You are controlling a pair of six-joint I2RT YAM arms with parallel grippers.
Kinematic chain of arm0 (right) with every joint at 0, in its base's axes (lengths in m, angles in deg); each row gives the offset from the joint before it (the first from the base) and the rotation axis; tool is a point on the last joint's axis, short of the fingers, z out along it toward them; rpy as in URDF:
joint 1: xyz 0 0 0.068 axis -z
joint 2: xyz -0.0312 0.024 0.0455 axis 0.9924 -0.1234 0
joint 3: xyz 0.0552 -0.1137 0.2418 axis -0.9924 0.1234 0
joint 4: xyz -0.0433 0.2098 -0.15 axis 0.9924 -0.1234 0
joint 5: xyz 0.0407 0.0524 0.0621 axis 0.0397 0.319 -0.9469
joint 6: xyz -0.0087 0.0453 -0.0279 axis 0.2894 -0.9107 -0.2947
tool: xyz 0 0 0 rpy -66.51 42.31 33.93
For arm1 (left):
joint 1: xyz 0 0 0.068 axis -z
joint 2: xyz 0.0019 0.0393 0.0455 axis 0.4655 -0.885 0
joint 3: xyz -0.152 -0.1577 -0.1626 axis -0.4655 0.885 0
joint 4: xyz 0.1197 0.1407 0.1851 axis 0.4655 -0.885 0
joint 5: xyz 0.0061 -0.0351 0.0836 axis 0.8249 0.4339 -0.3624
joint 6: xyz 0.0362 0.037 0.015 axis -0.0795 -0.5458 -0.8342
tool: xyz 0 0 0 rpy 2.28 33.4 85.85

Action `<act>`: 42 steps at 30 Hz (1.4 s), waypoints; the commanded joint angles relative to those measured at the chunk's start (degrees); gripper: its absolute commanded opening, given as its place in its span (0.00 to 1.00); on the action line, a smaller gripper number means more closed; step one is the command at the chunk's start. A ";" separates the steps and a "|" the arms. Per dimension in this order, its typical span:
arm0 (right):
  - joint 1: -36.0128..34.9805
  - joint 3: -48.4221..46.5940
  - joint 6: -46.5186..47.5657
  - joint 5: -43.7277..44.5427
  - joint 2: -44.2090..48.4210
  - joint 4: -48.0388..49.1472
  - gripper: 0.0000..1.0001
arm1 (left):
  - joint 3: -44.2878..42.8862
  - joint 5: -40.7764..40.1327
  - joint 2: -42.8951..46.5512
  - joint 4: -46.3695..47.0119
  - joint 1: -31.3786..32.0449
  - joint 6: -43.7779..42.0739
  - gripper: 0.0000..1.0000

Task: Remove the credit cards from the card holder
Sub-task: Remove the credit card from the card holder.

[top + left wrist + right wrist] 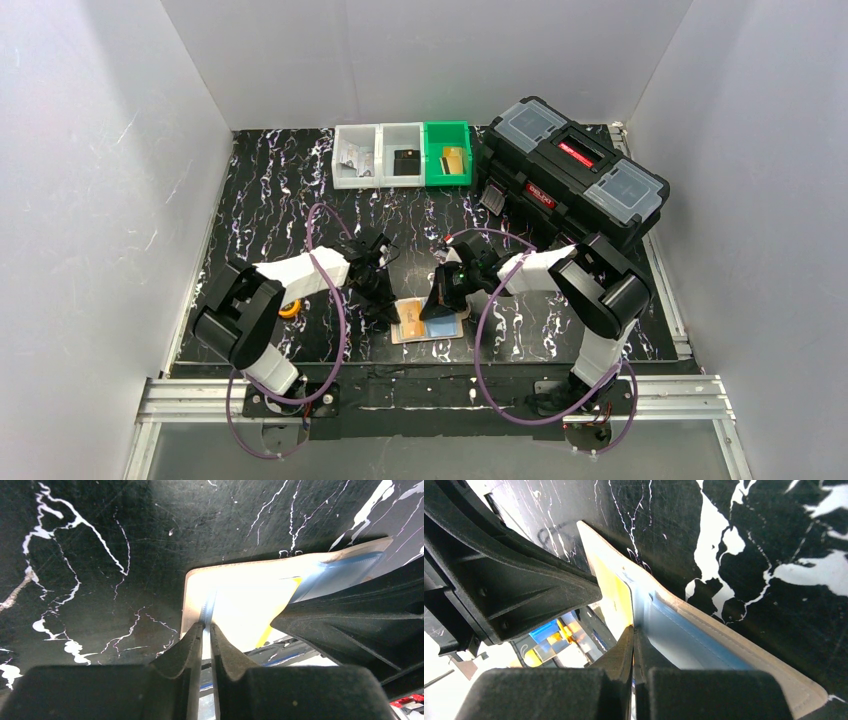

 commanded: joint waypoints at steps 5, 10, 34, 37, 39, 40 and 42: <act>-0.26 1.42 -0.64 0.76 2.61 4.14 0.01 | 5.17 -7.81 -4.33 -2.64 1.12 -0.57 0.00; 0.88 3.18 -0.67 0.90 3.77 4.62 0.01 | 6.02 -7.55 -4.76 -1.62 1.05 0.28 0.00; 2.18 3.17 -1.84 -3.21 1.00 7.83 0.31 | 5.58 -6.80 -6.14 -1.58 0.41 -0.40 0.00; 1.60 2.22 -1.85 -3.62 -0.11 7.84 0.32 | 5.33 -6.57 -6.31 -1.59 0.41 -0.49 0.00; 1.25 1.69 -1.99 -3.64 -0.77 7.80 0.30 | 5.05 -6.47 -6.50 -1.58 0.40 -0.56 0.00; 1.19 1.54 -2.06 -3.63 -1.12 7.75 0.30 | 4.96 -6.48 -6.59 -1.58 0.39 -0.58 0.00; 1.20 1.60 -2.07 -3.47 -1.29 7.79 0.28 | 4.92 -6.48 -6.63 -1.58 0.41 -0.60 0.00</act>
